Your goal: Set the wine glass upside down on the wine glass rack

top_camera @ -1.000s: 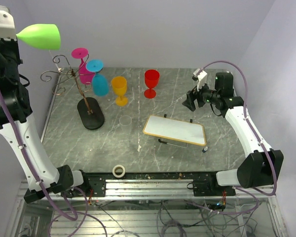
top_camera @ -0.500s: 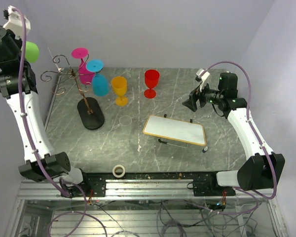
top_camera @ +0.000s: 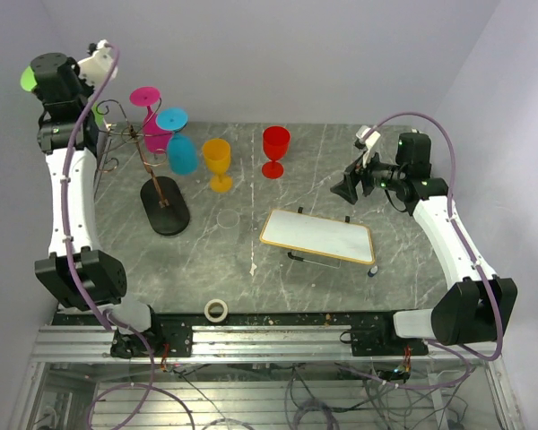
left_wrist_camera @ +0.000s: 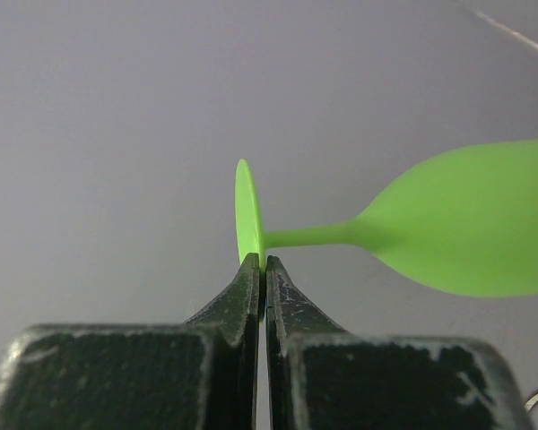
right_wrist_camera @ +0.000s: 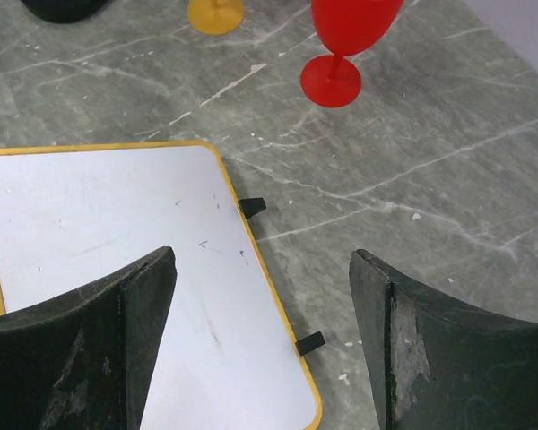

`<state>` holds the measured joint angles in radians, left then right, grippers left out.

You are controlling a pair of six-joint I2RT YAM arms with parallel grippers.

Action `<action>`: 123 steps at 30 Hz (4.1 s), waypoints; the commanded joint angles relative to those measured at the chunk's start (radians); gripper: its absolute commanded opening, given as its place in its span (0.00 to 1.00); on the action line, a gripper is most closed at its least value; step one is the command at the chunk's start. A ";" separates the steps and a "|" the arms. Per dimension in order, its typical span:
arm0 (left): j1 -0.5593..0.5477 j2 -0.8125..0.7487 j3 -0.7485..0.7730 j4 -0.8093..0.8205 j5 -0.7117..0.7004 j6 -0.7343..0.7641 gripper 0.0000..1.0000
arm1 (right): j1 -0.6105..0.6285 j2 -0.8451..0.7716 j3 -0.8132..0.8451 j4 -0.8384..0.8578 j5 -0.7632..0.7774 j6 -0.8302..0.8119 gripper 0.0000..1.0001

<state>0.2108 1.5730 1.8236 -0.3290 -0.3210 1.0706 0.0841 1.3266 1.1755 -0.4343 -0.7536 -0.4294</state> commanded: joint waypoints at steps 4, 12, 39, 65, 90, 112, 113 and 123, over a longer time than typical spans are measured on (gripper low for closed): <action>-0.089 0.000 -0.045 -0.027 -0.011 0.145 0.07 | -0.007 0.008 -0.017 0.011 -0.025 -0.007 0.78; -0.128 -0.023 -0.106 -0.057 -0.053 0.180 0.10 | -0.007 0.008 -0.022 0.016 -0.035 -0.003 0.79; -0.186 -0.094 -0.162 -0.132 0.190 0.257 0.10 | -0.007 0.026 -0.048 0.051 -0.032 0.015 0.80; -0.215 0.057 -0.044 -0.037 0.021 0.180 0.11 | -0.011 0.034 -0.053 0.054 -0.024 0.013 0.80; -0.213 0.045 -0.035 -0.149 -0.038 0.133 0.15 | -0.015 0.039 -0.056 0.054 -0.024 0.006 0.81; -0.212 0.032 -0.050 -0.225 -0.030 0.115 0.23 | -0.015 0.041 -0.059 0.056 -0.023 0.003 0.81; -0.212 0.030 -0.053 -0.227 -0.029 0.114 0.24 | -0.016 0.042 -0.058 0.055 -0.023 0.003 0.81; -0.213 0.027 -0.070 -0.247 -0.032 0.114 0.31 | -0.015 0.043 -0.059 0.055 -0.020 0.000 0.82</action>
<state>0.0025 1.6341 1.7584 -0.5583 -0.3477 1.1957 0.0753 1.3624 1.1252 -0.4011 -0.7731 -0.4210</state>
